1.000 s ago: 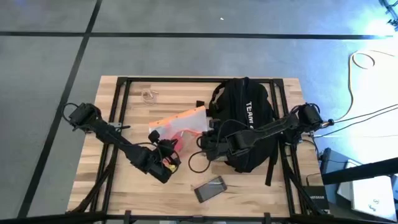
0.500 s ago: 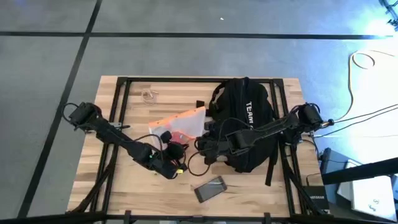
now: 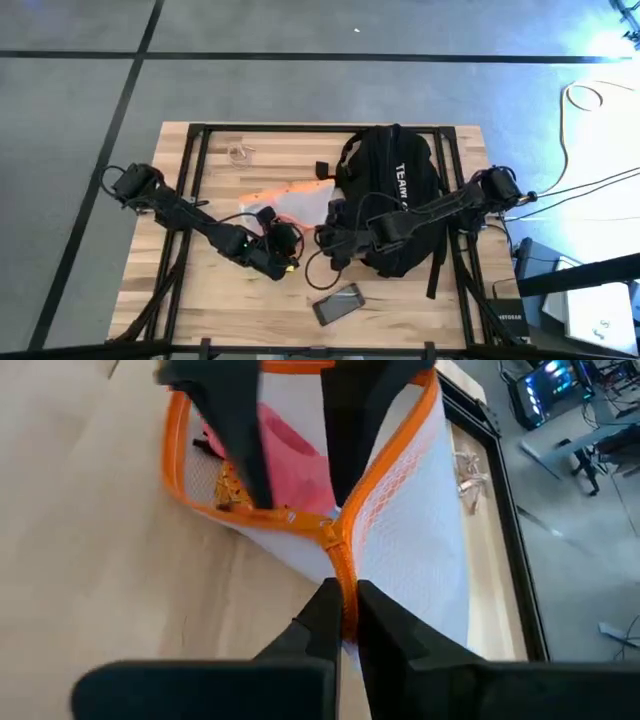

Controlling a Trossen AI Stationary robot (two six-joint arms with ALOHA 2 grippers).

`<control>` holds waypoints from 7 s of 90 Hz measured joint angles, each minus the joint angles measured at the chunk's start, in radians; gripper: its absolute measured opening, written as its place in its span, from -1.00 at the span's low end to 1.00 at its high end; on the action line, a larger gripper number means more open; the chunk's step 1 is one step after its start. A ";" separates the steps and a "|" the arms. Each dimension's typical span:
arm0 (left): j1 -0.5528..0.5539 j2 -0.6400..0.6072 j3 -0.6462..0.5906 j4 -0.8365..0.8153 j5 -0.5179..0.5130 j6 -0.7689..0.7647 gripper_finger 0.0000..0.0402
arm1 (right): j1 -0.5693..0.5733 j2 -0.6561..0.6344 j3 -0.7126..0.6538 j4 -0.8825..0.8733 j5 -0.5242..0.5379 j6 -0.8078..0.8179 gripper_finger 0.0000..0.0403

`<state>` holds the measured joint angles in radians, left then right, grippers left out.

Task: Unpack backpack
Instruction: Close the transparent white zip bag

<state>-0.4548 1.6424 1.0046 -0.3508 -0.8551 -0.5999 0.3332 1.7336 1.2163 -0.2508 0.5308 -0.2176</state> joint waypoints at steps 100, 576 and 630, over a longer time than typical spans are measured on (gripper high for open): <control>-0.136 -0.111 0.000 0.062 -0.176 -0.050 0.48 | -0.002 0.000 0.000 0.050 0.016 -0.023 -0.99; -0.110 0.032 0.001 -0.238 -0.139 -0.316 -0.99 | -0.039 -0.023 0.001 -0.498 0.171 0.215 -1.00; -0.271 -0.159 0.001 -0.633 0.074 -0.577 -0.99 | -0.040 -0.048 0.000 -0.504 0.183 0.220 -1.00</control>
<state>-0.7263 1.4833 1.0054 -0.9836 -0.7810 -1.1773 0.2930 1.6855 1.2163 -0.7550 0.7136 0.0021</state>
